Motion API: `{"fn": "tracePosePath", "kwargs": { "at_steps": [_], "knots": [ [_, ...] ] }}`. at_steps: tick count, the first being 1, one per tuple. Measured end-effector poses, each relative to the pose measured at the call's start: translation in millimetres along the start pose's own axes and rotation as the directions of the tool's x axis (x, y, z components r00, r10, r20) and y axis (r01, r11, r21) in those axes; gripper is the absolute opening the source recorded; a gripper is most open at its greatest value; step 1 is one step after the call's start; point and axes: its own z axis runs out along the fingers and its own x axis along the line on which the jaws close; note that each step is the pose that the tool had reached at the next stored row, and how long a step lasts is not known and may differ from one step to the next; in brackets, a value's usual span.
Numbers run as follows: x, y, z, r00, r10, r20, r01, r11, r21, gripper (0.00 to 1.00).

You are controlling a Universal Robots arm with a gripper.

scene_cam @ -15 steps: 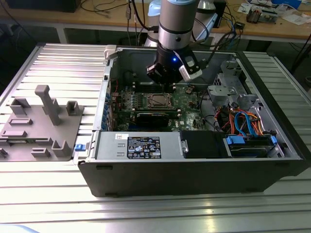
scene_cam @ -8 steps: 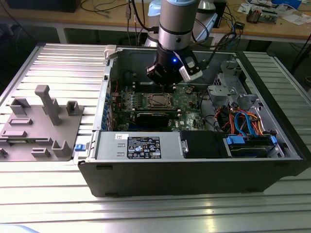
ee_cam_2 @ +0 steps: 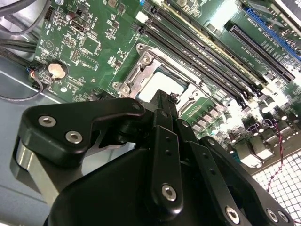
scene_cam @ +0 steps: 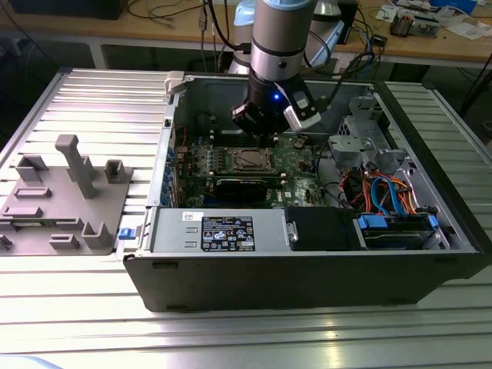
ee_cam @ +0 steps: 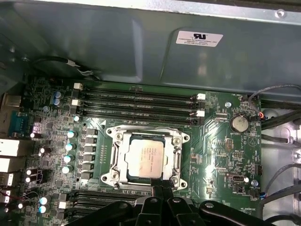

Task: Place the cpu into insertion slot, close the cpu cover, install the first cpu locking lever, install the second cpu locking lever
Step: 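Install the second cpu locking lever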

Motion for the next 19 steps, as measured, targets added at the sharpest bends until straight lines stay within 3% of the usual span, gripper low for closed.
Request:
{"fn": "tracePosePath", "kwargs": {
  "at_steps": [19],
  "knots": [
    [0.5, -6.3, -0.3, 1.0, 0.0, 0.0001, 0.0, 1.0, -0.0001, 0.11]
  ]
}}
